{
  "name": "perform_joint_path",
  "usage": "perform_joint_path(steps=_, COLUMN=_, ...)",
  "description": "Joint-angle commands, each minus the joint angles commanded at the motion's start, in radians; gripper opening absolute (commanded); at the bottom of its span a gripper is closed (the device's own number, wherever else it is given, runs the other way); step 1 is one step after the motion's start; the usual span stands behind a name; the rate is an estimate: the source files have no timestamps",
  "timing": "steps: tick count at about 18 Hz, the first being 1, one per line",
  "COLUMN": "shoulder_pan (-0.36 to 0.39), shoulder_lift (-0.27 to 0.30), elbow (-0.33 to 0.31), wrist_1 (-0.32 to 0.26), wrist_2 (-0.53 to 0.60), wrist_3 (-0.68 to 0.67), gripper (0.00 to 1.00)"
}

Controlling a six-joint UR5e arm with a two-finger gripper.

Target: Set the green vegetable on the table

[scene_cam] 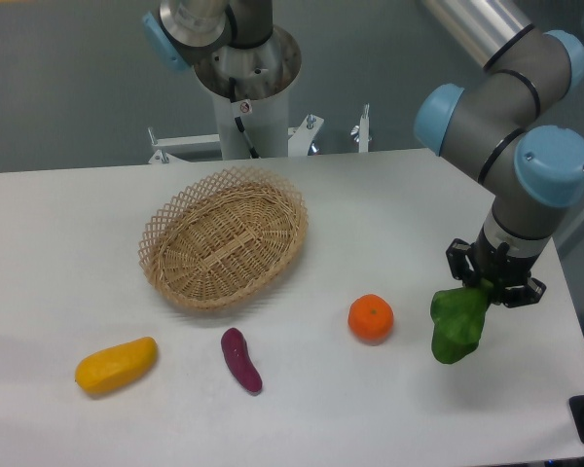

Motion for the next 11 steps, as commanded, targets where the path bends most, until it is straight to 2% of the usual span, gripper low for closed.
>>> perform_joint_path(steps=11, shoulder_pan=-0.037, shoulder_lift=0.009, elbow=0.003, wrist_1=-0.002, wrist_2=0.015, wrist_3=-0.014, gripper=0.24)
